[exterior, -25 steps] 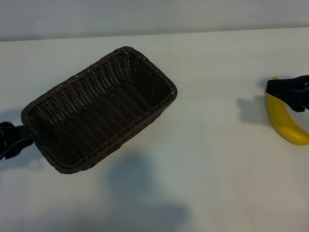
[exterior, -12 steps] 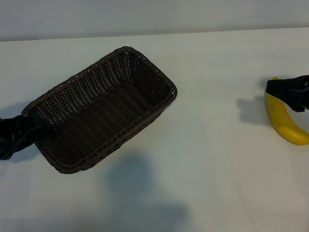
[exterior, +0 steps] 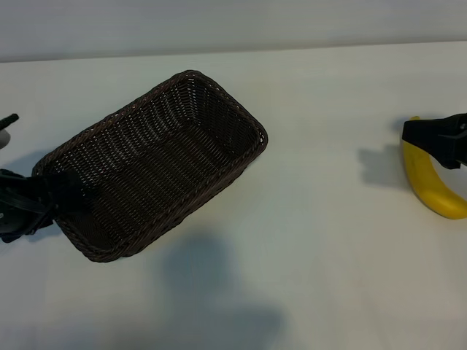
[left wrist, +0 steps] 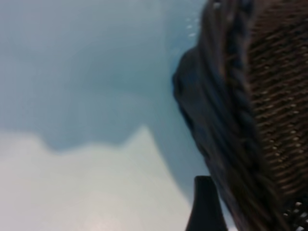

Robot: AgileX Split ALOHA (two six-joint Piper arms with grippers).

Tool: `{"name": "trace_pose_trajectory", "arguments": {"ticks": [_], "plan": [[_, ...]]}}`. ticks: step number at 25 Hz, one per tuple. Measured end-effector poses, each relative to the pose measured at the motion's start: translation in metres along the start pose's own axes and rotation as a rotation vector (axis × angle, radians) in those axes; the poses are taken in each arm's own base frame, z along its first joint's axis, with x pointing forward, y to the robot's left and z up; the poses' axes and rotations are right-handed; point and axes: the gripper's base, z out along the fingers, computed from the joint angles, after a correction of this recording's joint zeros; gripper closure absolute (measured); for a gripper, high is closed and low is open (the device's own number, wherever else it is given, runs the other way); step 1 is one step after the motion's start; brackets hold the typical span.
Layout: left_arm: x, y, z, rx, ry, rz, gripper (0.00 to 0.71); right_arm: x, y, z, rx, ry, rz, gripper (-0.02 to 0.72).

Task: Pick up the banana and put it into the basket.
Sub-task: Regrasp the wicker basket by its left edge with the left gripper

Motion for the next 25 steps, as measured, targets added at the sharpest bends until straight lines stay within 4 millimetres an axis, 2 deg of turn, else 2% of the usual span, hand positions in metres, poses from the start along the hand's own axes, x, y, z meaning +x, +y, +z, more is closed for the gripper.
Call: {"name": "trace_pose_trajectory", "arguments": {"ticks": [7, 20, 23, 25], "plan": [[-0.002, 0.006, 0.017, -0.033, 0.028, -0.013, 0.173, 0.0, 0.0, 0.0, 0.0, 0.0, 0.0, 0.216], [-0.004, 0.008, 0.026, -0.046, 0.022, -0.026, 0.173, 0.0, 0.0, 0.0, 0.0, 0.0, 0.0, 0.216], [-0.004, 0.008, 0.026, -0.044, 0.021, -0.03, 0.185, 0.0, 0.0, 0.0, 0.0, 0.0, 0.0, 0.216], [-0.004, 0.008, 0.026, -0.043, 0.02, -0.032, 0.217, 0.0, 0.0, 0.0, 0.0, -0.001, 0.001, 0.216]]}}
